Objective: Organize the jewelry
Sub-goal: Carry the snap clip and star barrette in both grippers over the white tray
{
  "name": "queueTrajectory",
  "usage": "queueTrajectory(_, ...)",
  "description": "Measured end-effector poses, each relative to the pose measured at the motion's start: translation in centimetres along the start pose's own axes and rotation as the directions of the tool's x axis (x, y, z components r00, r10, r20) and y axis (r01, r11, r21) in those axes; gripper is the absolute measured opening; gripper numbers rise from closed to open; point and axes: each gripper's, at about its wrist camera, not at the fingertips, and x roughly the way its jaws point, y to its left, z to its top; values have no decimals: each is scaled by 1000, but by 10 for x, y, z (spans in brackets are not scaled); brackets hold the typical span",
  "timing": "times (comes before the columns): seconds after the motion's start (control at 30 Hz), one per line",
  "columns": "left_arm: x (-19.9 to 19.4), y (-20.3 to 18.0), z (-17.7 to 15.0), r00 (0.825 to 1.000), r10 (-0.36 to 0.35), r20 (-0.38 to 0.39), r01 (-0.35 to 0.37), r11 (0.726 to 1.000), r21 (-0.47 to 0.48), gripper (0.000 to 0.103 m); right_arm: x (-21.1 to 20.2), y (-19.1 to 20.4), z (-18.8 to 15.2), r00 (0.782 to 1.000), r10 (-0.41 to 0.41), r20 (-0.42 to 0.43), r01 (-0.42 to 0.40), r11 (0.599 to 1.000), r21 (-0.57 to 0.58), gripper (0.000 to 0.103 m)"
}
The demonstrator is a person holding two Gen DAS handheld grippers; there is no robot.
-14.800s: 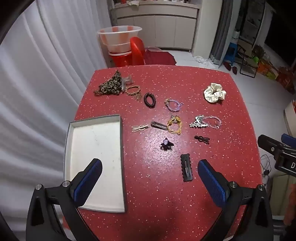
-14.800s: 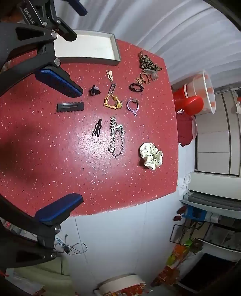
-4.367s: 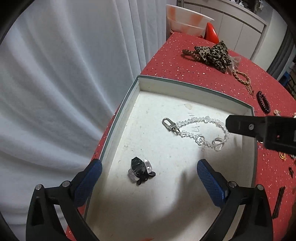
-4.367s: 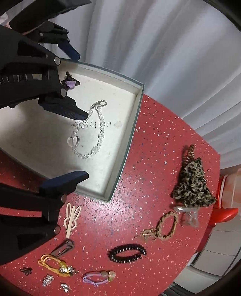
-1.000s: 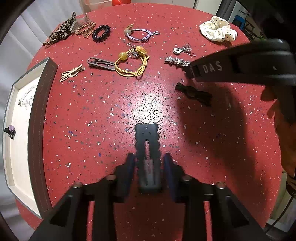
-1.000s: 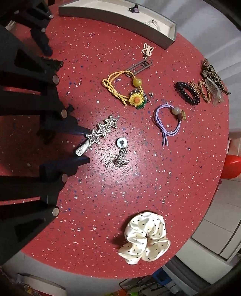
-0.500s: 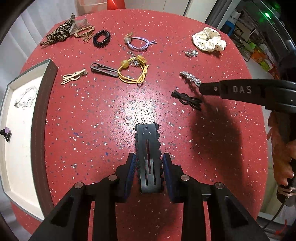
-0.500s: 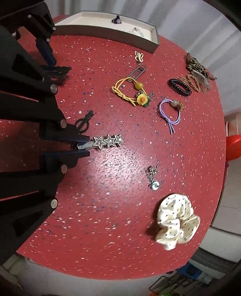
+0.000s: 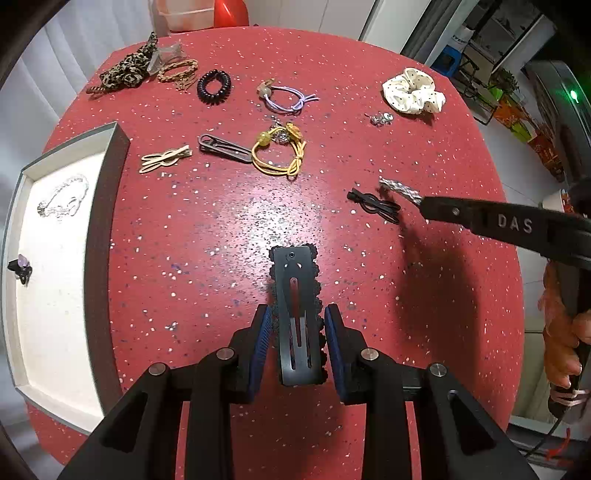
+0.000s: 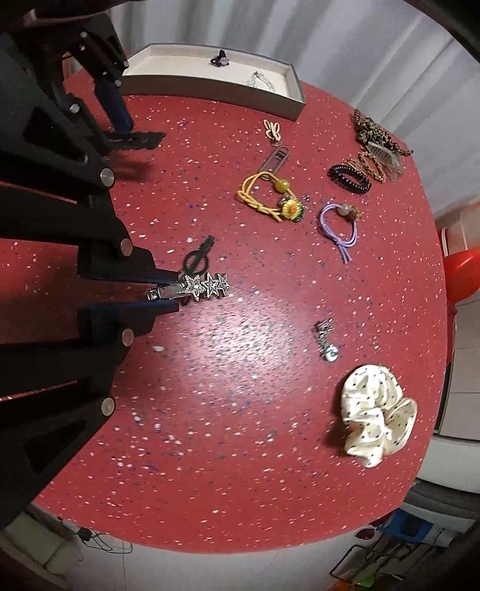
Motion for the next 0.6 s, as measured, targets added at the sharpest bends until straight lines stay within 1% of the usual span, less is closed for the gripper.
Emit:
queueTrajectory(0.33, -25, 7, -1, 1000, 4, 21, -5, 1000, 20, 32, -22, 3, -13, 1000, 9, 11, -10, 999, 33, 9)
queueTrajectory(0.6, -51, 17, -2, 998, 14, 54, -15, 1000, 24, 32, -41, 18, -23, 1000, 9, 19, -10, 999, 44, 9)
